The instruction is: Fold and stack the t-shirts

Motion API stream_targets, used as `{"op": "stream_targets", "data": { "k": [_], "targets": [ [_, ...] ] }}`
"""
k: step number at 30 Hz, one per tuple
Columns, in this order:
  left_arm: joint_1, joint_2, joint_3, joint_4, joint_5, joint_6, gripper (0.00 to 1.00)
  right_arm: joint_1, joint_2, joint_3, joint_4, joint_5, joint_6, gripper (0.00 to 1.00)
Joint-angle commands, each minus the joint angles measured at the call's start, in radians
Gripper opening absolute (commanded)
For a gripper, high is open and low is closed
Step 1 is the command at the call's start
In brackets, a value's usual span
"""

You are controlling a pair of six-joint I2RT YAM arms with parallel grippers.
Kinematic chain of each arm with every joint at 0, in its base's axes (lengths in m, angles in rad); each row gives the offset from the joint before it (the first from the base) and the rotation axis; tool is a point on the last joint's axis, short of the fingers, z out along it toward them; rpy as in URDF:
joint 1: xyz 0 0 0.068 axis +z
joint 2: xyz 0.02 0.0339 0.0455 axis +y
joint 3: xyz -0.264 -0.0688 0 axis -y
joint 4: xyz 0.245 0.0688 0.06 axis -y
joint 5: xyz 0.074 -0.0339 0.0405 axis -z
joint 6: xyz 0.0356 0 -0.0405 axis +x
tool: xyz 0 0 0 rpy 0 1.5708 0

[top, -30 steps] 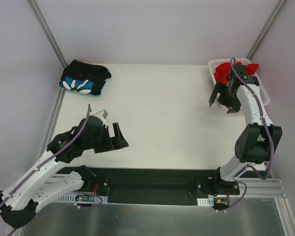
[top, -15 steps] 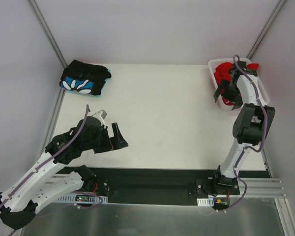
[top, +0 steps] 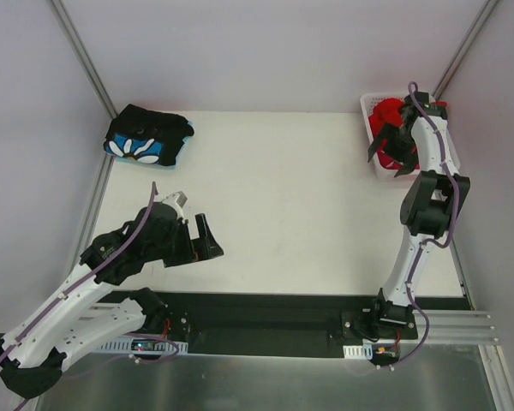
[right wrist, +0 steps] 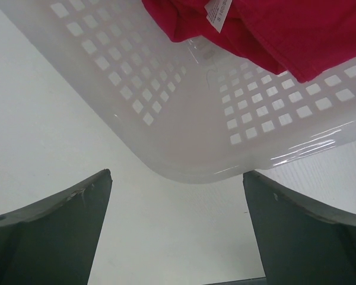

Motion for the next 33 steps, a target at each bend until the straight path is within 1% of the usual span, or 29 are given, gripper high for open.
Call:
{"op": "stream_targets", "data": {
  "k": [1,5,8,10,11,13,16,17,22,23,25,29,33],
  "targets": [
    [-0.007,0.016,0.023,-0.006,-0.016,-0.007,0.99,0.011,-0.128,-0.026,0.02,-0.075,0.009,0.96],
    [-0.009,0.05,0.032,-0.003,-0.009,-0.001,0.99,0.024,-0.293,-0.129,0.085,-0.051,0.015,0.96],
    [-0.007,0.063,0.043,0.001,-0.004,0.005,0.99,0.025,-0.344,-0.122,0.112,0.0,-0.006,0.96],
    [-0.009,0.064,0.046,0.005,-0.004,0.008,0.99,0.024,-0.318,-0.077,0.122,0.034,-0.034,0.96],
    [-0.009,0.064,0.049,0.007,-0.007,0.008,0.99,0.024,-0.269,-0.019,0.132,0.046,-0.048,0.96],
    [-0.009,0.067,0.049,0.013,-0.01,0.013,0.99,0.021,-0.22,0.024,0.16,0.066,-0.075,0.96],
    [-0.009,0.076,0.052,0.014,-0.007,0.016,0.99,0.008,-0.132,0.072,0.244,0.066,-0.088,0.96],
    [-0.009,0.076,0.051,0.013,-0.007,0.018,0.99,0.004,-0.114,0.079,0.292,0.051,-0.089,0.96],
    [-0.009,0.082,0.049,0.013,-0.016,0.028,0.99,-0.016,0.015,0.124,0.404,0.017,-0.071,0.96],
    [-0.009,0.089,0.049,0.013,-0.018,0.033,0.99,-0.021,0.029,0.124,0.45,0.017,-0.071,0.97],
    [-0.009,0.098,0.051,0.013,-0.019,0.033,0.99,-0.032,0.065,0.133,0.487,-0.024,-0.071,0.97],
    [-0.009,0.125,0.044,0.017,-0.018,0.025,0.99,-0.053,0.108,0.135,0.618,-0.093,-0.074,0.99],
    [-0.009,0.144,0.037,0.03,-0.009,0.021,0.99,-0.067,0.145,0.17,0.671,-0.123,-0.079,0.97]
  ]
}}
